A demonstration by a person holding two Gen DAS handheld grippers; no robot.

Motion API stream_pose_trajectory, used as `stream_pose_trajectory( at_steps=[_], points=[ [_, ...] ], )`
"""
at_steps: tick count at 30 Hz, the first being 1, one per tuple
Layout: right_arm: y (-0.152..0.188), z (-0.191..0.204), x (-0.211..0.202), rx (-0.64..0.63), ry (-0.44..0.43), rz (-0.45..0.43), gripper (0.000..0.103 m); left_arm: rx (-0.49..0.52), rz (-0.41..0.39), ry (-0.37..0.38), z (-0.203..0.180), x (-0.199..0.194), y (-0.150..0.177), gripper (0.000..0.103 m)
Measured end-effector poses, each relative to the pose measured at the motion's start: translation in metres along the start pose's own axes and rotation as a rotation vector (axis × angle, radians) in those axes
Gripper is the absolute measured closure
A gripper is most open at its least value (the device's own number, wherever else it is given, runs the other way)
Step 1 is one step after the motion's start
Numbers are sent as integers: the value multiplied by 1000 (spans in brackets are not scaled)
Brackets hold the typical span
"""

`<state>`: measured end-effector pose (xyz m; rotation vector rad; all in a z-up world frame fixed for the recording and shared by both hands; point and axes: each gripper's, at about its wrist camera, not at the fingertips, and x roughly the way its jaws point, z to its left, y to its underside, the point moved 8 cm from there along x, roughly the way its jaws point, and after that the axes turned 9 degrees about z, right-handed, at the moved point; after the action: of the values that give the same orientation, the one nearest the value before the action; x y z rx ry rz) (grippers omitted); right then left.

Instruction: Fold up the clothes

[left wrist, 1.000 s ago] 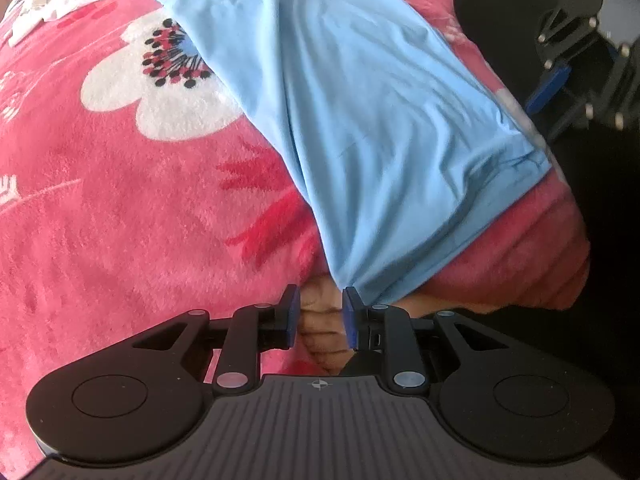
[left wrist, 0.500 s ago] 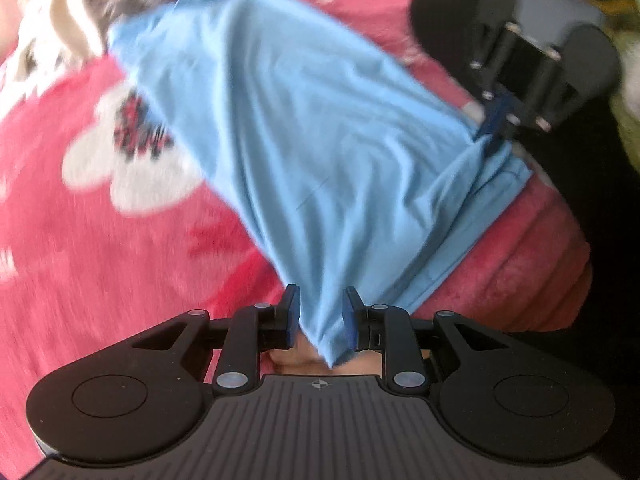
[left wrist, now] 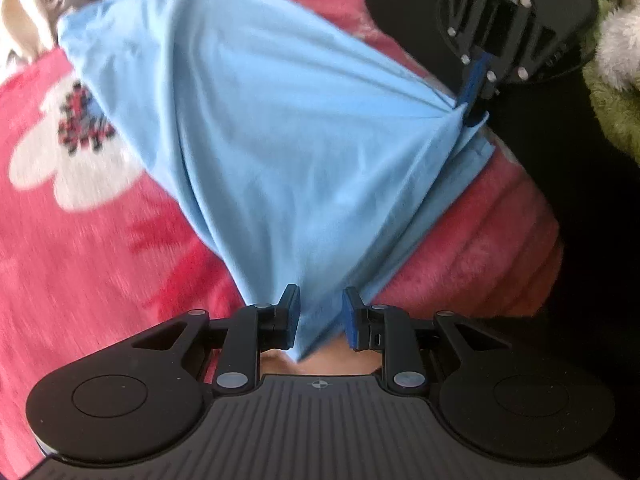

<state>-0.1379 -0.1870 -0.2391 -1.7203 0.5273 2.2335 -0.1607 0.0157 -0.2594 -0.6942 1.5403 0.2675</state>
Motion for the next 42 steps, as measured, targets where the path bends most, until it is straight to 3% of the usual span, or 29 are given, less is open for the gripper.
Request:
stream_pose_trajectory(
  at_steps=[3,4,7,12,18,19,21,23,28,34,42],
  points=[
    [0,2,5,-11,3,39,90,-50,2,18,5,0,6,80],
    [1,3,4,-9,-5,51,83,-69,-1,20,7,-2,8,80],
    [3,8,-8,-29,23,25,74,-146,-14,33,20,-9,16,78],
    [3,16,-20,-86,111,-27,73,-341,3,95,48,-12,28,74],
    [-3,17,-2,-123,139,-12,74,-571,-5,263,70,-13,30,74],
    [-4,17,1,-129,144,-9,76,-600,-12,287,72,-14,29,74],
    [-4,13,7,-120,157,6,91,-645,-29,346,75,-15,27,74],
    [-4,9,7,-103,158,-1,100,-667,-35,385,77,-13,27,74],
    [3,6,-13,-62,101,-32,100,-652,8,391,73,2,26,74],
    [12,11,-17,-60,61,0,100,-666,8,463,83,17,26,72],
    [9,12,-7,-81,59,35,100,-681,6,451,89,24,29,72]
  ],
)
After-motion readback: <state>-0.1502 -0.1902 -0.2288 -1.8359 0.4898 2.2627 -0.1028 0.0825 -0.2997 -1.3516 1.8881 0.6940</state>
